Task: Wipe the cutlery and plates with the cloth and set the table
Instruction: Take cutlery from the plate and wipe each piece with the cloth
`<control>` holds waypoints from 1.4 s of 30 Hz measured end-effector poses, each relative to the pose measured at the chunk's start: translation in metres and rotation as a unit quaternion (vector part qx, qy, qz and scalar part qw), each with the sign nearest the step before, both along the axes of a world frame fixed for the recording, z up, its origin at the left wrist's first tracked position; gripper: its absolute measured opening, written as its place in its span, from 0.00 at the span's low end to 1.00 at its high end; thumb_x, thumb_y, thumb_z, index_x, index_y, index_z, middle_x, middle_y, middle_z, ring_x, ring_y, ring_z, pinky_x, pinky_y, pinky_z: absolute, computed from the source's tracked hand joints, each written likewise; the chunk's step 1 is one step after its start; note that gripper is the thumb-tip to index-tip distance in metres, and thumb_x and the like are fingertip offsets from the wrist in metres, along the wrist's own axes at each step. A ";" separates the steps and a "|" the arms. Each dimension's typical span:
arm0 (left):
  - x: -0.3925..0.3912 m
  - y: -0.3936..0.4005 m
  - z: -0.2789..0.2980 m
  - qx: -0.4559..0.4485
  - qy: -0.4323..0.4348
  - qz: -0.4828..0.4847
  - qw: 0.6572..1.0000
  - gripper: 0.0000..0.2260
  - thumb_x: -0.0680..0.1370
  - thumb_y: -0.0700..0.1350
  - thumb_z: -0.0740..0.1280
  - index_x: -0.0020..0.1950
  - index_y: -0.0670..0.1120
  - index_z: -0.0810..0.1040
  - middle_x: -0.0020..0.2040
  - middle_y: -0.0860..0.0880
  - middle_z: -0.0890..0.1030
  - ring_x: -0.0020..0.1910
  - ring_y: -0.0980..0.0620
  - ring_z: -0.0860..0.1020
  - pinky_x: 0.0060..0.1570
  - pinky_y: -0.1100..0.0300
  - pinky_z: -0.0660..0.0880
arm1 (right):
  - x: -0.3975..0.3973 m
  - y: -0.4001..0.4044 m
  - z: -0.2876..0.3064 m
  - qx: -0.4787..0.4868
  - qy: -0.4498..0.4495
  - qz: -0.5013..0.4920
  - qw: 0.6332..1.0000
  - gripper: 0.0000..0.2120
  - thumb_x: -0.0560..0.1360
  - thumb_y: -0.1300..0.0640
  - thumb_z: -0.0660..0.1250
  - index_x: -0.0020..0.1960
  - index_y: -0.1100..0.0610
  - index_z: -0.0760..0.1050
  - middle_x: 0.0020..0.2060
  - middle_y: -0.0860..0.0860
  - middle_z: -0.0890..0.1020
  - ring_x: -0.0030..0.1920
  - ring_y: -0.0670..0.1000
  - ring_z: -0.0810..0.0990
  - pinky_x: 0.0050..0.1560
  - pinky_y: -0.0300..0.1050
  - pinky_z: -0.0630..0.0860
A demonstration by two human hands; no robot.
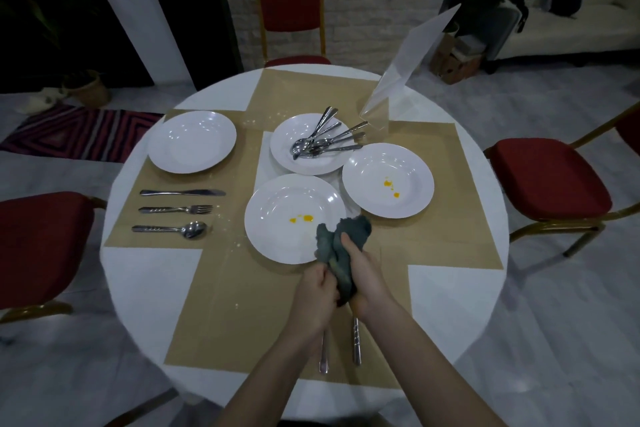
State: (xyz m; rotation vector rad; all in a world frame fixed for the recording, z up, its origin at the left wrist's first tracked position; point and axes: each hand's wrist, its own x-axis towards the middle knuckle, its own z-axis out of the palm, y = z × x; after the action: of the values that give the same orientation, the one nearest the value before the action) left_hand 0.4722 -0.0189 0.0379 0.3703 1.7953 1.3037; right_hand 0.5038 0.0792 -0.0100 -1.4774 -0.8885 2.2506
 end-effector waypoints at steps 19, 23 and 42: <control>0.001 -0.014 0.000 -0.014 0.048 -0.036 0.998 0.13 0.81 0.42 0.57 0.37 0.47 0.71 0.26 0.57 0.67 0.25 0.59 0.62 0.28 0.64 0.59 | -0.005 0.025 0.005 0.112 -0.076 -0.005 0.991 0.10 0.78 0.56 0.67 0.48 0.64 0.77 0.39 0.57 0.81 0.41 0.57 0.81 0.45 0.50 0.79; 0.001 -0.018 0.000 -0.007 0.035 -0.044 0.998 0.13 0.82 0.43 0.57 0.38 0.45 0.71 0.27 0.56 0.67 0.24 0.60 0.62 0.26 0.67 0.60 | 0.005 0.030 0.003 0.235 -0.104 0.046 0.965 0.09 0.78 0.54 0.66 0.47 0.60 0.77 0.40 0.55 0.83 0.43 0.55 0.83 0.42 0.47 0.78; -0.005 -0.023 0.001 -0.009 0.077 -0.022 0.997 0.13 0.82 0.42 0.56 0.37 0.44 0.68 0.27 0.54 0.66 0.26 0.57 0.61 0.29 0.63 0.60 | 0.000 0.010 0.007 0.286 -0.089 0.084 0.951 0.15 0.77 0.49 0.67 0.43 0.61 0.79 0.34 0.52 0.83 0.37 0.50 0.83 0.34 0.41 0.75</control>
State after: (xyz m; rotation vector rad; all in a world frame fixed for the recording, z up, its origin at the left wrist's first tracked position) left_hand 0.4668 -0.0422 0.0390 0.5084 1.9145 1.2562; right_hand 0.5036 0.0891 -0.0034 -1.3699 -1.6092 1.7461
